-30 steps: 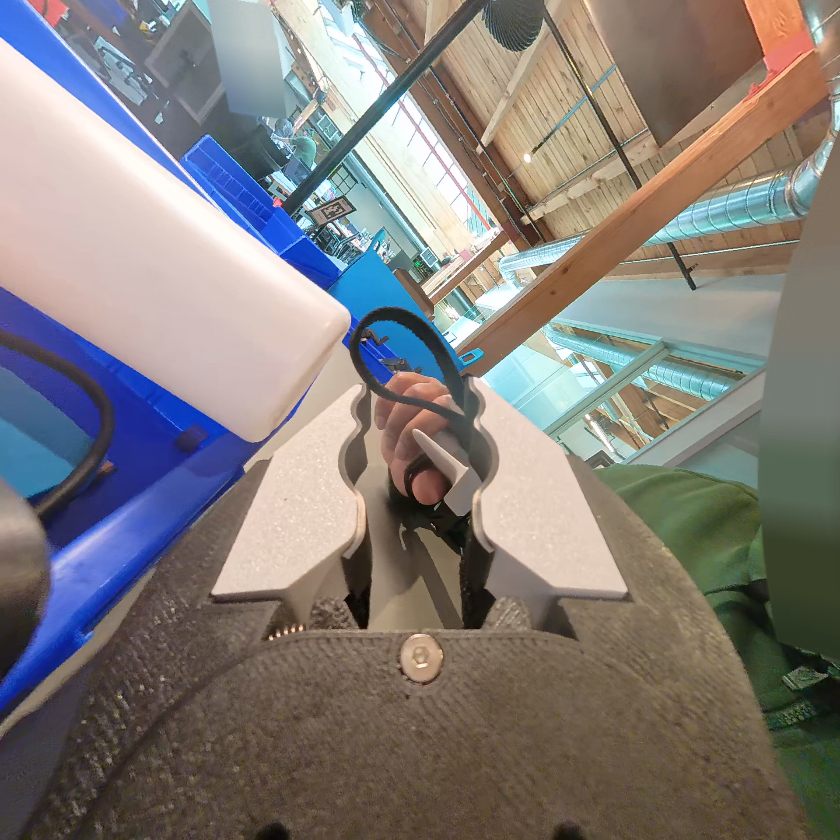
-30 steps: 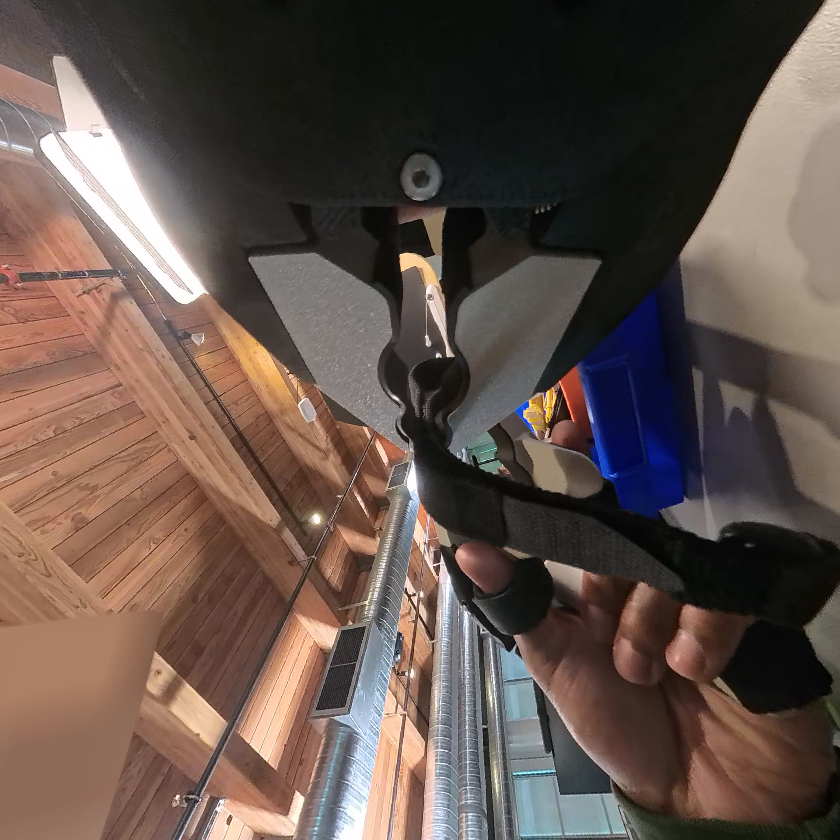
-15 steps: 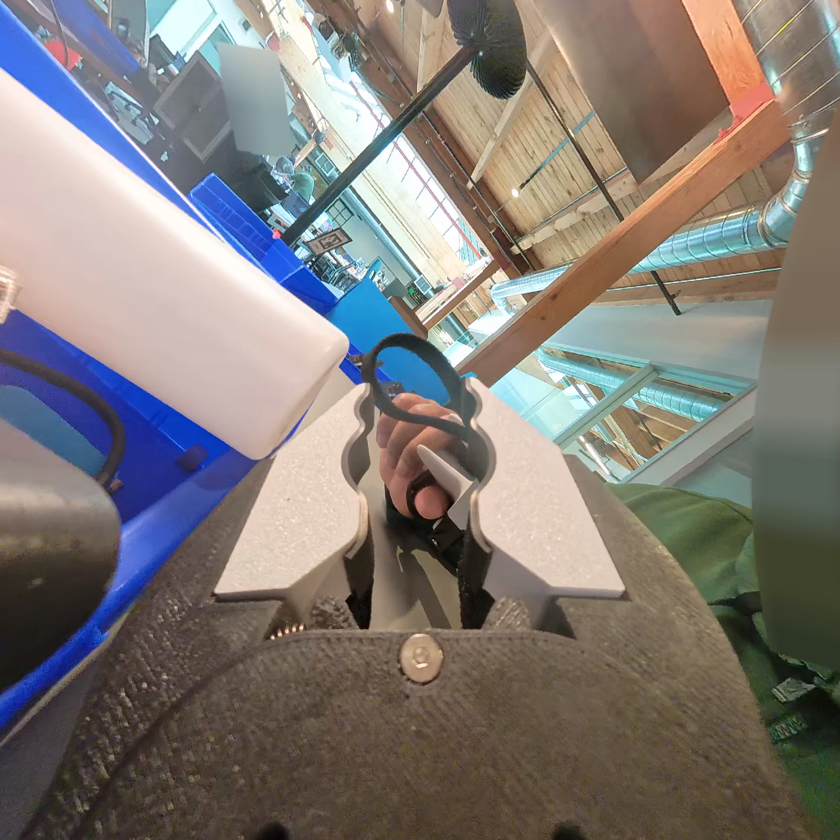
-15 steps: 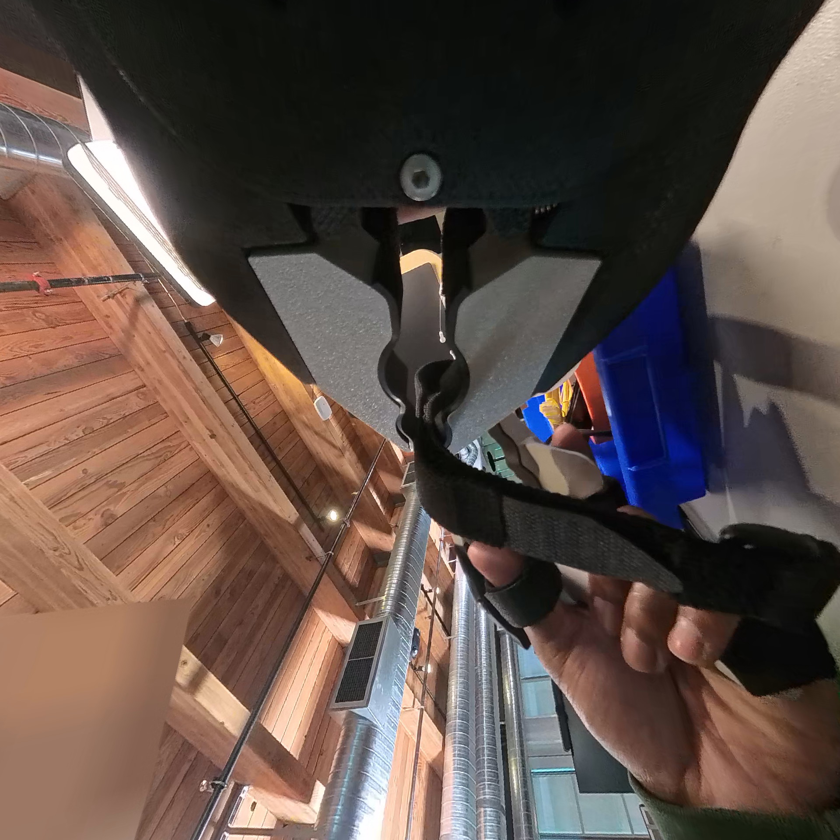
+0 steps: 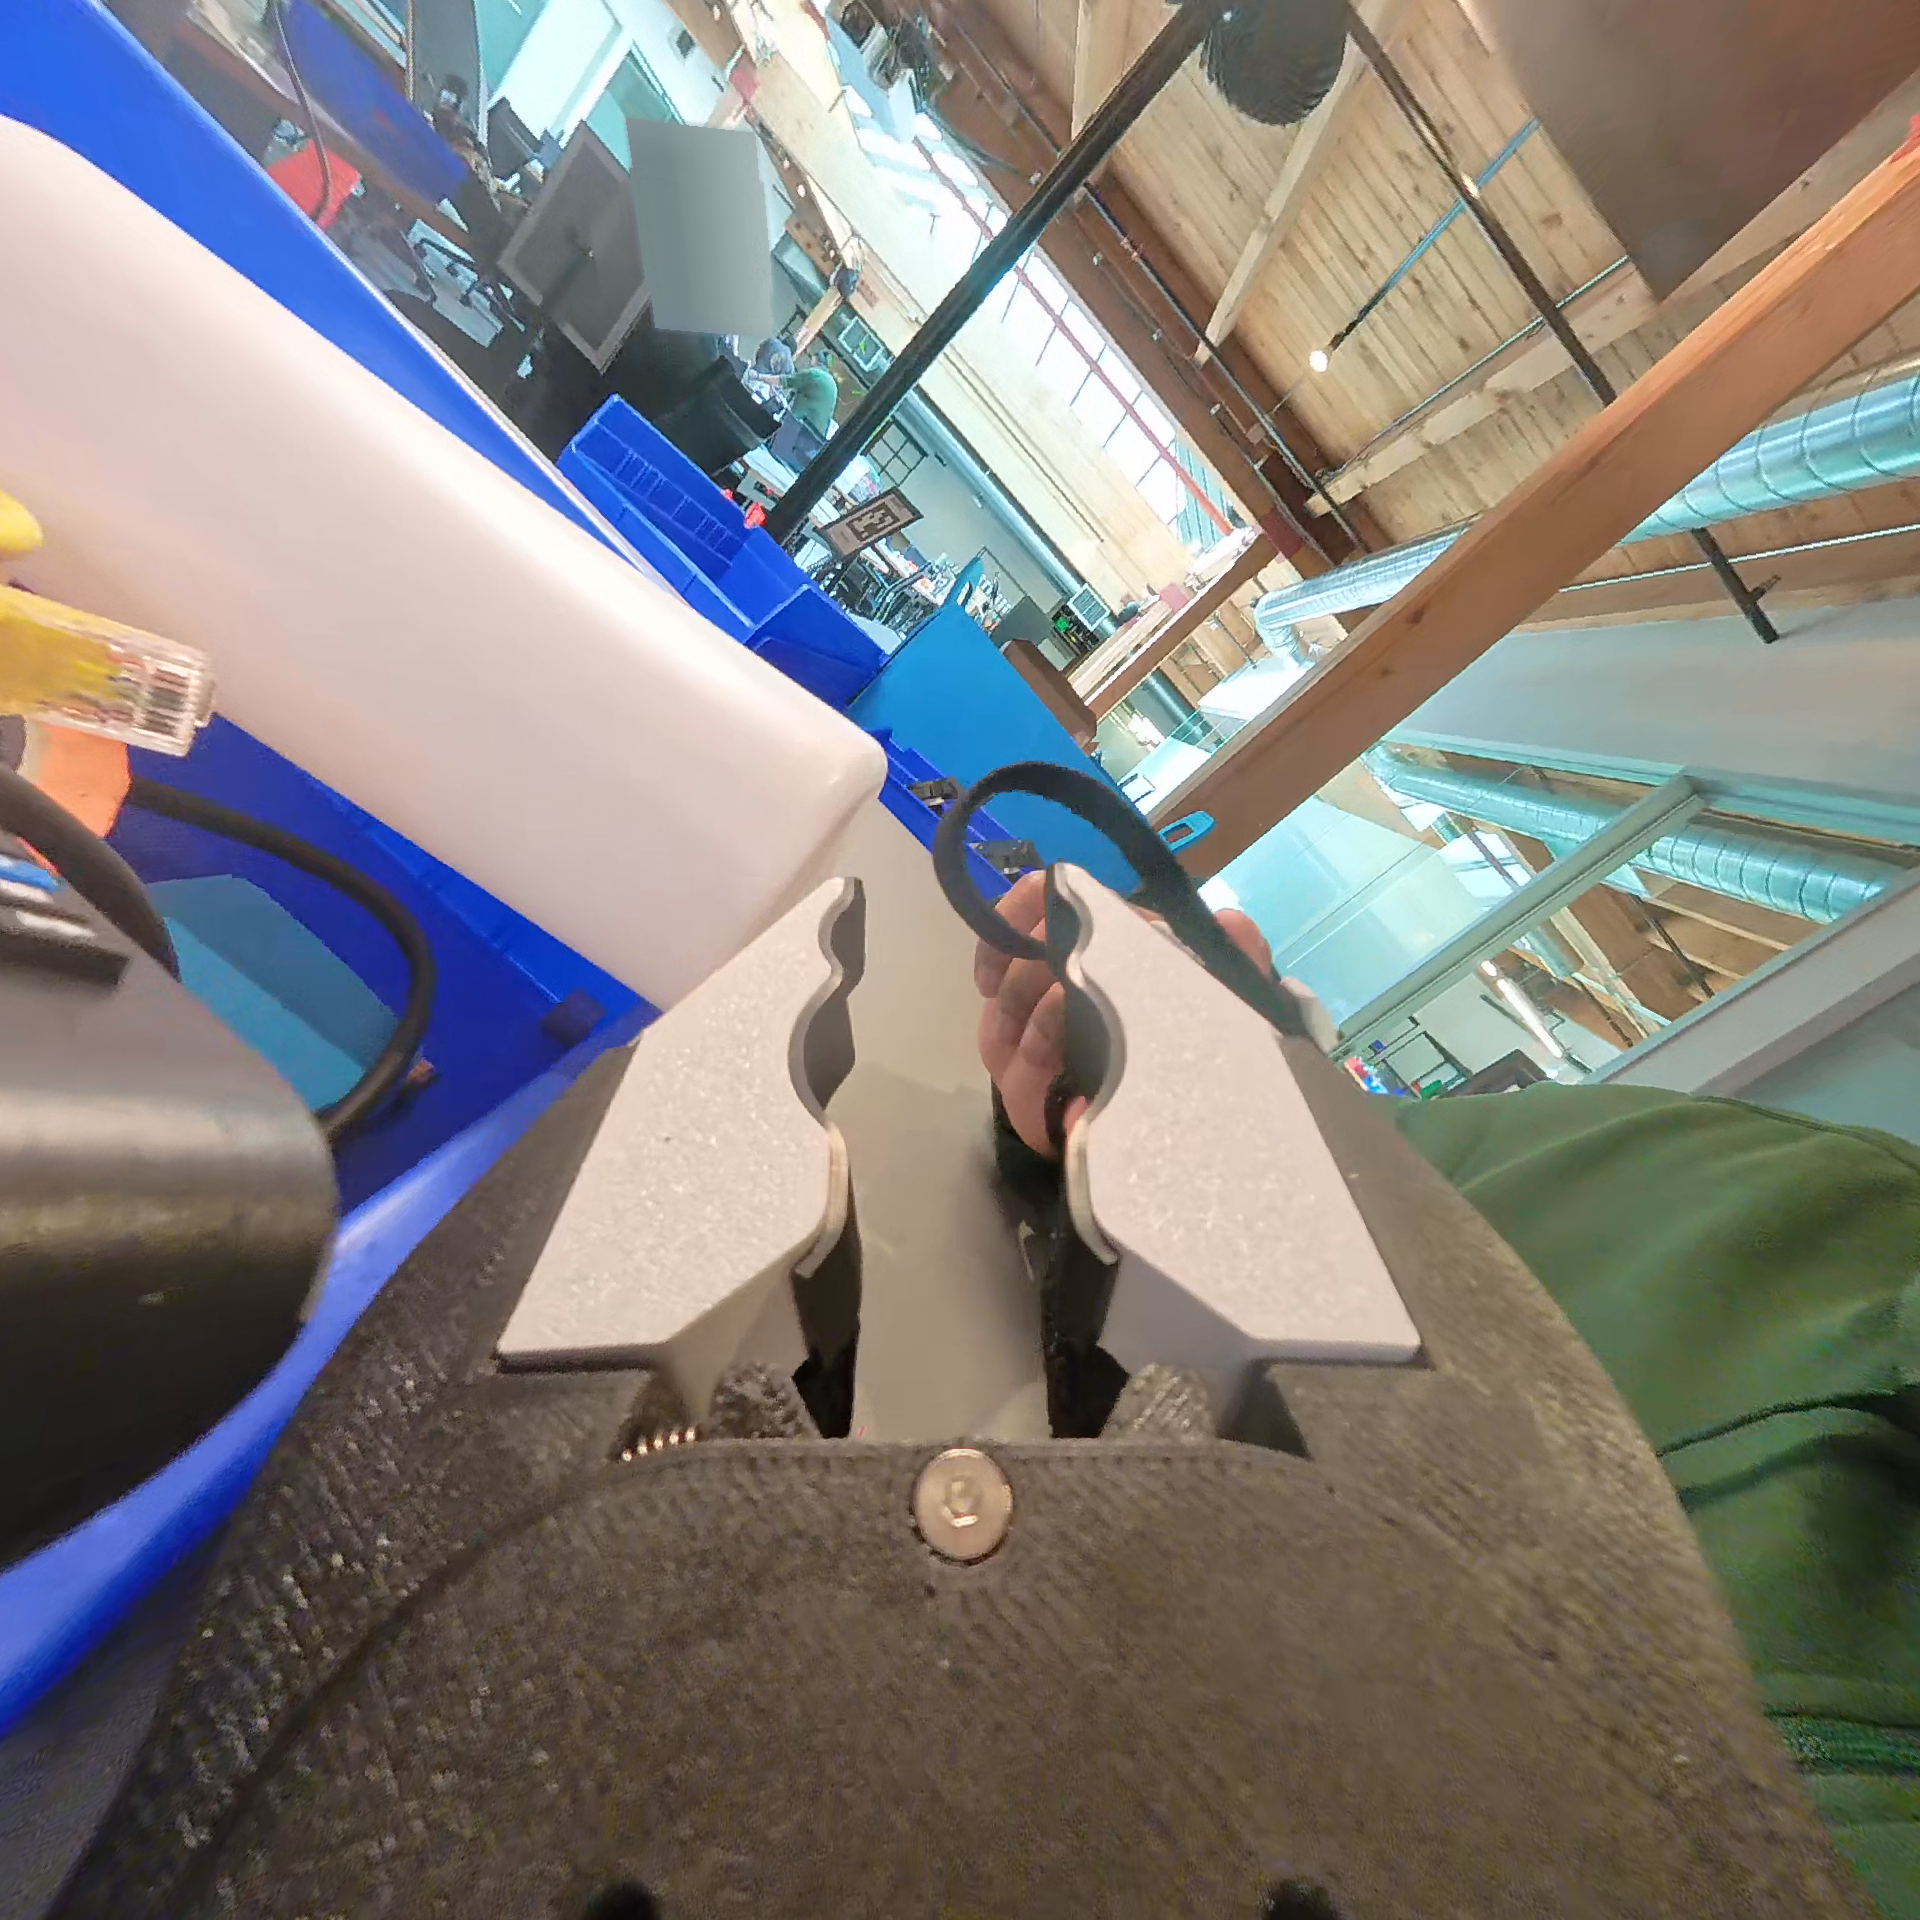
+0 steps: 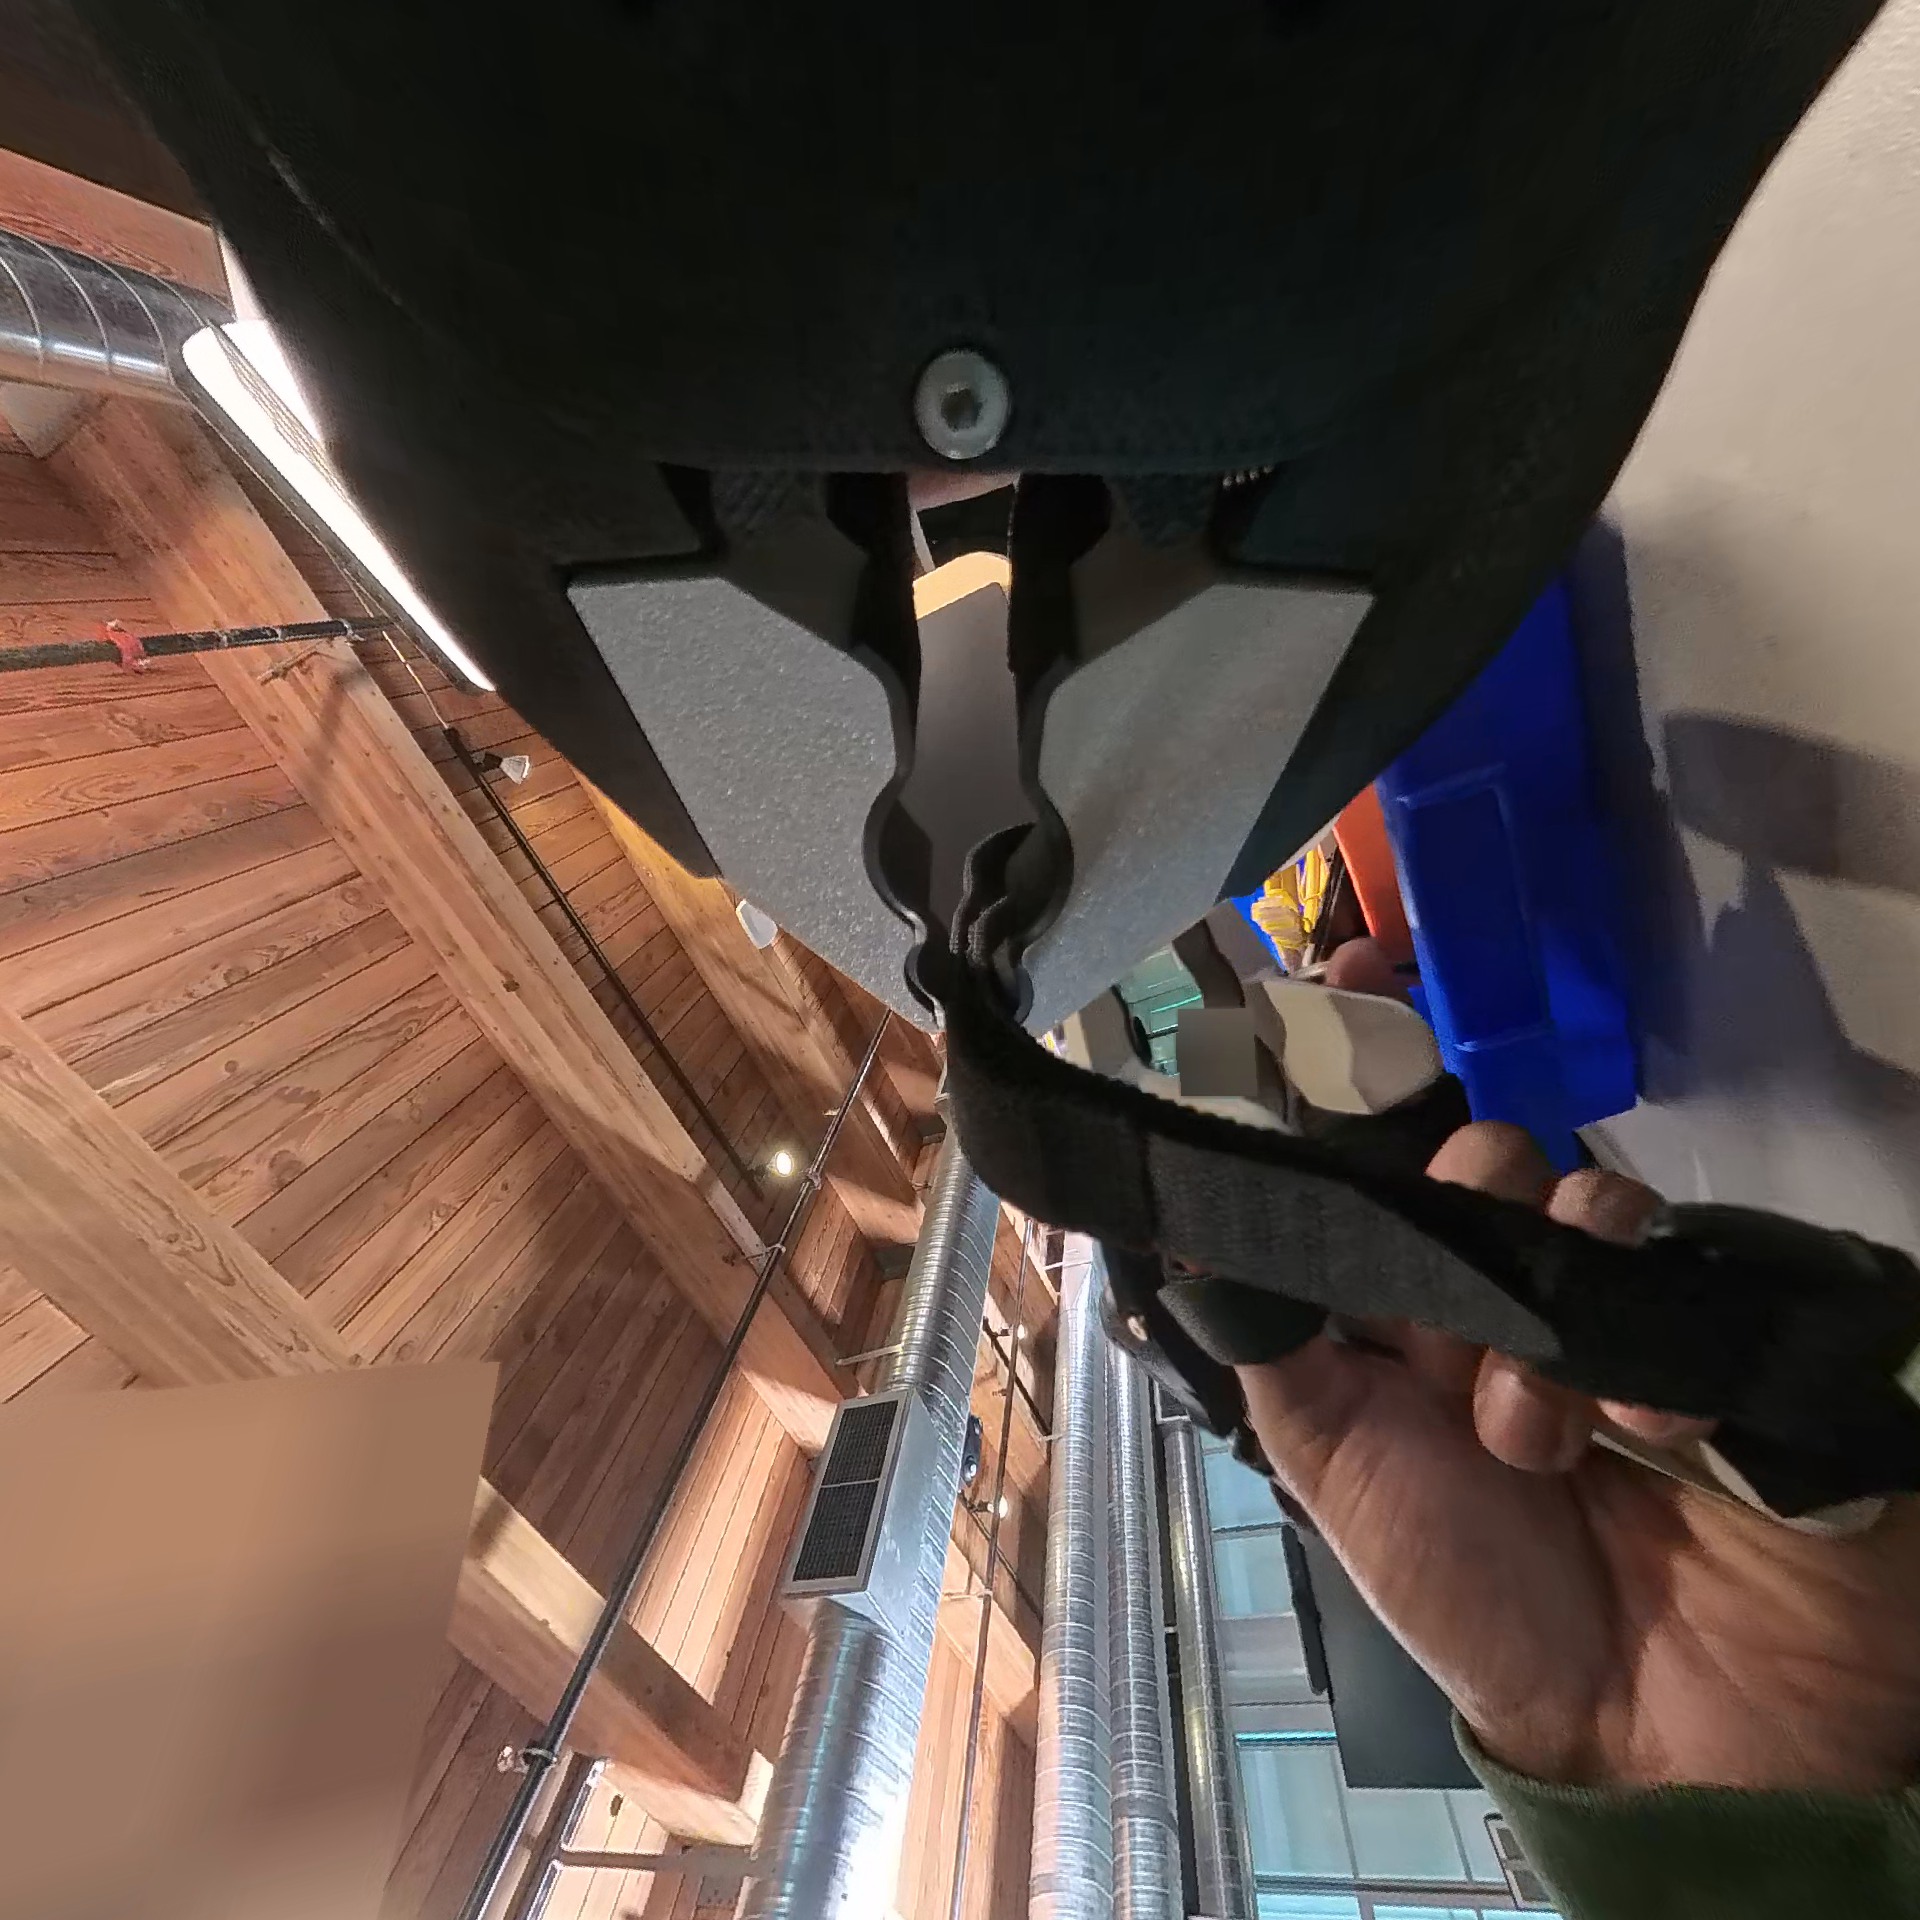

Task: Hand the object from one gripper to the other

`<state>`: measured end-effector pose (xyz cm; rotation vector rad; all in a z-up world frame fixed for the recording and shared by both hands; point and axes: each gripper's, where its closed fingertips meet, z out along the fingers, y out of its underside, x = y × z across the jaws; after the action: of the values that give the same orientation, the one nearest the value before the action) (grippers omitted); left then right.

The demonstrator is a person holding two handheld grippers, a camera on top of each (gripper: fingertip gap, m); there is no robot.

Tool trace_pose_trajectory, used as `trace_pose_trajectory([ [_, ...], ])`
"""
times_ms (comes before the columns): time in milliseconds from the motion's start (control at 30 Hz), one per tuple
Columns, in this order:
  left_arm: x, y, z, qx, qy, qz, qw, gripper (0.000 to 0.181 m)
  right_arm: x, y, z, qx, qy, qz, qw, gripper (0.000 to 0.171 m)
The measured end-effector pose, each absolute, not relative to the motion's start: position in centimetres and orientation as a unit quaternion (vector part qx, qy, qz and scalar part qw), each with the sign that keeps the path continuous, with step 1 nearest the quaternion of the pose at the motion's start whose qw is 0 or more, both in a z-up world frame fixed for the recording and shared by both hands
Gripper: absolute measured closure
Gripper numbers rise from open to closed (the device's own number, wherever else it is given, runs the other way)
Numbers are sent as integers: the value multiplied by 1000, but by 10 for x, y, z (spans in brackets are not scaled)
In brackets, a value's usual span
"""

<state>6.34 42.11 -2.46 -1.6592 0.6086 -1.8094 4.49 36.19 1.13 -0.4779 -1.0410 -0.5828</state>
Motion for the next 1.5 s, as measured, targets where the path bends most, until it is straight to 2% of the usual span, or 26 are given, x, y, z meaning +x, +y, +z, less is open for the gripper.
trace_pose_trajectory([
  [133, 67, 415, -31, -631, 244, -677, 291, 152, 43, 360, 10, -220, -489, -270, 800, 165],
  [267, 69, 408, -31, -623, 271, -669, 301, 173, 41, 360, 6, -223, -497, -259, 797, 163],
  [367, 67, 411, -29, -620, 287, -650, 332, 177, 40, 361, 3, -233, -503, -246, 795, 154],
  [567, 52, 424, -7, -589, 274, -647, 400, 178, 46, 370, -1, -252, -511, -246, 784, 141],
  [867, 37, 431, 16, -546, 246, -665, 447, 178, 61, 386, -1, -276, -508, -272, 769, 141],
  [1000, 39, 426, 16, -545, 258, -669, 435, 179, 71, 393, 6, -310, -481, -251, 781, 141],
  [1200, 61, 399, -6, -560, 330, -667, 364, 179, 79, 397, 12, -356, -451, -183, 798, 142],
  [1500, 72, 389, -29, -582, 384, -622, 356, 179, 69, 390, -1, -356, -499, -151, 776, 147],
])
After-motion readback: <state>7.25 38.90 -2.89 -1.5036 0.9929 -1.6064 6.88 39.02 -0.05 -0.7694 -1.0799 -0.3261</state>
